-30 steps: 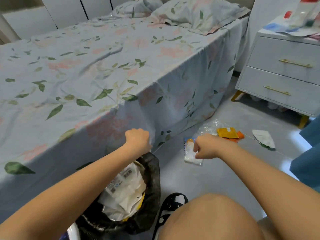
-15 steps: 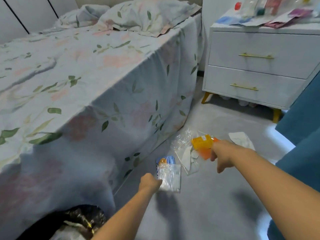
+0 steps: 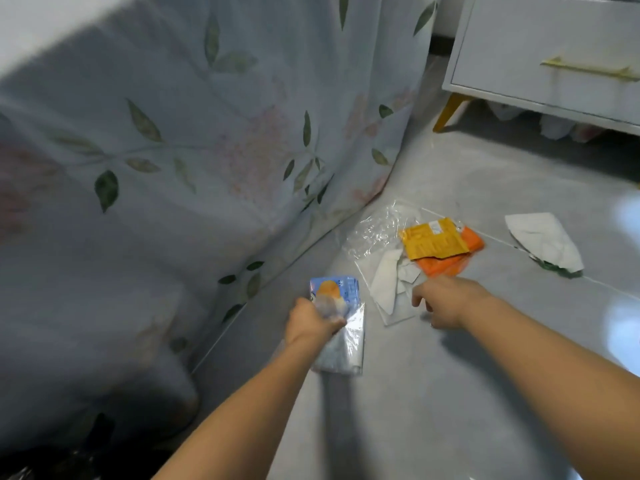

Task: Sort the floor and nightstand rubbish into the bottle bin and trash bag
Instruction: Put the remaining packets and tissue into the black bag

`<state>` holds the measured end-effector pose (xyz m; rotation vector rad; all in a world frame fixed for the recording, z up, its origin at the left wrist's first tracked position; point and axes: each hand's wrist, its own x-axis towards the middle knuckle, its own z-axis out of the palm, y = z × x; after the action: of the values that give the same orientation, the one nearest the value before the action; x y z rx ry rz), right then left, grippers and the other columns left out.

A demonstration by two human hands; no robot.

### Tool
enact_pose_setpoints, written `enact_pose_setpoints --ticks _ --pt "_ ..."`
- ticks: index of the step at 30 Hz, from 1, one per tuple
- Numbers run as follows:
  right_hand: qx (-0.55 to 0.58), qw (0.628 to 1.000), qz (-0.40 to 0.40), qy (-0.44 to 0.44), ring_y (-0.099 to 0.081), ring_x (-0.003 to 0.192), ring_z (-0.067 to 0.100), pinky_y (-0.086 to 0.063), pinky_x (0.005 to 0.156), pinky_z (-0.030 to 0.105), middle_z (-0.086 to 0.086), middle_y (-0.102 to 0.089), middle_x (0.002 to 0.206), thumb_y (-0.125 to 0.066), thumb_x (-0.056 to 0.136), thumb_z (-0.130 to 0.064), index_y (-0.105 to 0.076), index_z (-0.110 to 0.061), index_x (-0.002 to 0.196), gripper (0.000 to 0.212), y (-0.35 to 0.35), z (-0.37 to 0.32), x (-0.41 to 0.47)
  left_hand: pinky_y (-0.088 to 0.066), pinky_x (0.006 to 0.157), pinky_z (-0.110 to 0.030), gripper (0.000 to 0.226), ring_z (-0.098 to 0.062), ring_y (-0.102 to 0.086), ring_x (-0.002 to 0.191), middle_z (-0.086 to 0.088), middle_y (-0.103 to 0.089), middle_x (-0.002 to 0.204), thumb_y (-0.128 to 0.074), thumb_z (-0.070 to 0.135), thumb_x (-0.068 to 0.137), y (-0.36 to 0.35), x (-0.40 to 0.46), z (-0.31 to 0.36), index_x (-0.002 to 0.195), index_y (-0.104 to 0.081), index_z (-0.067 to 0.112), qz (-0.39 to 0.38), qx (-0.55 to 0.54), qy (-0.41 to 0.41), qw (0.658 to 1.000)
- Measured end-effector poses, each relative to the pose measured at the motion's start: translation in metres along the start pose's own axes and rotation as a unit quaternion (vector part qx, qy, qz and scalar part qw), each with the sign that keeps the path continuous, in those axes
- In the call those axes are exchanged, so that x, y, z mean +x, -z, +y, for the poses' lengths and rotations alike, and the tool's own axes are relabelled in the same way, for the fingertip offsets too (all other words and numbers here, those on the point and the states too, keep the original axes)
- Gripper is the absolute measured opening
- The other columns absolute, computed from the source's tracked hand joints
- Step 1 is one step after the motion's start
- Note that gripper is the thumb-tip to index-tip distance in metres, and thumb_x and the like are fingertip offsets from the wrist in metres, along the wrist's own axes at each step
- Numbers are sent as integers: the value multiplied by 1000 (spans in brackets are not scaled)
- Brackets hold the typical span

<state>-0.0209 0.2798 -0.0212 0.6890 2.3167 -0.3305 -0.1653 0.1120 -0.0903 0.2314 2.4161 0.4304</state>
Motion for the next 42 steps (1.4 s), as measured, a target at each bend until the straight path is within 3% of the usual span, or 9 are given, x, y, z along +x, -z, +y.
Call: enact_pose_setpoints --ticks 3,7,12,15,19,22,28,33,42 --pt "1 1000 19 -9 -54 118 20 -46 86 31 -3 -53 132 -52 91 -18 -41 -34 135 49 -4 6 8 -56 76 -32 46 -23 -70 92 -6 -73 95 -84 41 64 4 6 -10 93 -70 9 -49 -72 -9 996" --pt "22 999 26 -29 -55 115 22 -49 85 33 -1 -55 129 -53 86 -15 -41 -34 136 54 -11 10 17 -56 78 -33 26 -20 -69 82 -9 -73 91 -84 24 70 6 5 -13 87 -70 12 -54 -177 -15 983" --pt "104 989 83 -59 -56 114 26 -48 84 35 1 -58 126 -55 88 -21 -47 -31 130 44 -12 2 33 -59 80 -43 26 -24 -72 81 -9 -75 83 -88 27 60 5 -4 -6 74 -70 14 -33 -265 -3 964" --pt "219 956 168 -96 -54 116 31 -49 88 38 9 -59 125 -63 87 -31 -50 -20 126 42 -10 -6 46 -59 80 -42 24 -21 -71 76 -6 -74 78 -89 23 62 5 -10 -4 74 -71 14 -37 -332 16 942" --pt "314 910 209 -172 -48 121 37 -45 92 42 17 -53 128 -69 79 -47 -46 -6 127 67 -15 -14 63 -57 55 -21 16 -8 -68 56 -1 -72 69 -85 12 70 8 -18 -5 78 -71 10 -34 -409 35 911" --pt "309 904 227 -187 -41 125 36 -41 95 43 16 -48 130 -69 76 -54 -46 -7 127 73 -26 -20 70 -49 42 -15 15 -2 -64 45 0 -69 65 -83 9 71 13 -23 -8 75 -69 11 -23 -438 56 897" --pt "289 920 216 -154 -42 123 34 -41 95 41 13 -51 128 -70 75 -55 -48 -13 130 72 -35 -28 74 -52 46 -18 19 -8 -67 52 -3 -71 72 -85 14 70 21 -26 -15 81 -70 10 -21 -455 81 887" --pt "266 930 208 -148 -49 117 30 -44 92 36 10 -65 116 -70 79 -47 -60 -16 116 50 -42 -43 78 -54 48 -19 17 -7 -67 49 -2 -71 70 -84 11 70 18 -35 -15 77 -68 11 -28 -462 78 883" --pt "244 931 250 -109 -48 110 28 -42 87 34 8 -61 108 -63 87 -39 -68 -18 97 24 -53 -45 71 -58 73 -34 22 -20 -71 73 -4 -74 80 -86 14 69 17 -51 -18 84 -70 12 -37 -466 80 880"
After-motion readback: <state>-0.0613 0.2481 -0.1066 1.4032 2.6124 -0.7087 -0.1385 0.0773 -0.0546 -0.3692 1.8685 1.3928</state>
